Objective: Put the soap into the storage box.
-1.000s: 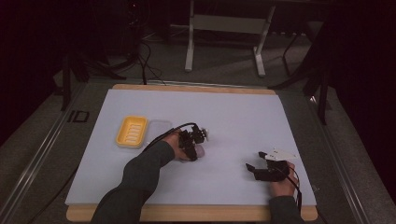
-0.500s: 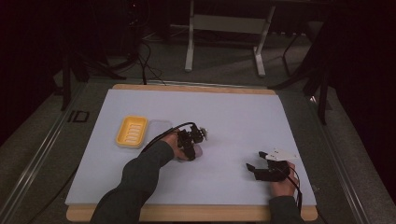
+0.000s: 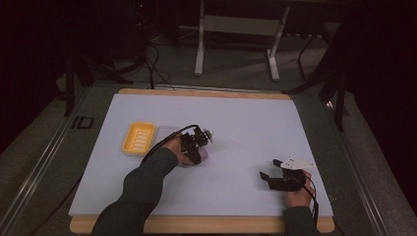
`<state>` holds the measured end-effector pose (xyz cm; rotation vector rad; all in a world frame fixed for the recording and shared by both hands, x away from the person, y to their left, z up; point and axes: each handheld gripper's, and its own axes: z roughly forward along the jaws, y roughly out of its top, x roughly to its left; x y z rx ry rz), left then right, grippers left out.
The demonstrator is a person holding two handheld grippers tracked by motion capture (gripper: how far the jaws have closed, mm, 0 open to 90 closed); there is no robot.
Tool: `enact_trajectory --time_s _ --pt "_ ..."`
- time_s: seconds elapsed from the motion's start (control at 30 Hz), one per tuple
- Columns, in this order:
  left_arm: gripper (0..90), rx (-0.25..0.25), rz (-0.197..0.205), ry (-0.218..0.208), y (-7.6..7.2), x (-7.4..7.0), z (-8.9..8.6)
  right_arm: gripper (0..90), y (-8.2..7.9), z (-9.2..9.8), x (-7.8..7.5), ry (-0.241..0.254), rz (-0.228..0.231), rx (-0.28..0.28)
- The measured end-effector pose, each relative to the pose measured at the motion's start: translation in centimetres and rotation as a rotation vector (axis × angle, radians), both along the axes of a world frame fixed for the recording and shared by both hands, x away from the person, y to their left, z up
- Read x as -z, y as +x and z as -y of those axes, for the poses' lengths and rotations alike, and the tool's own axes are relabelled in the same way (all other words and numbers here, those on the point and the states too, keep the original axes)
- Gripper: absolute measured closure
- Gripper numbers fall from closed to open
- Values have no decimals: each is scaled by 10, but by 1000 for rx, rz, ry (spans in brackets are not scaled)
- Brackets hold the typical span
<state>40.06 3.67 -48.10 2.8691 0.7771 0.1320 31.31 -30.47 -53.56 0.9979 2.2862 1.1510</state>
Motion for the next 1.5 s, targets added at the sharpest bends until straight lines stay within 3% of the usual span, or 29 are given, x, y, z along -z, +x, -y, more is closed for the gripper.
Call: enact_trajectory --time_s 0.2,0.47,0.63,0.83,1.5 --pt "501 -43 1 -22 0 -5 -4 247 0 0 0 5 0 1" --pt "501 -89 2 -18 2 -6 -12 247 0 0 0 -2 2 2" --pt "501 -137 1 -48 4 -8 -19 246 0 0 0 -3 5 -1" --pt "501 -170 14 -34 5 -7 -25 245 0 -1 0 -3 3 -2" --pt "501 -224 33 -27 10 -10 -37 229 0 -1 0 -3 6 -15"
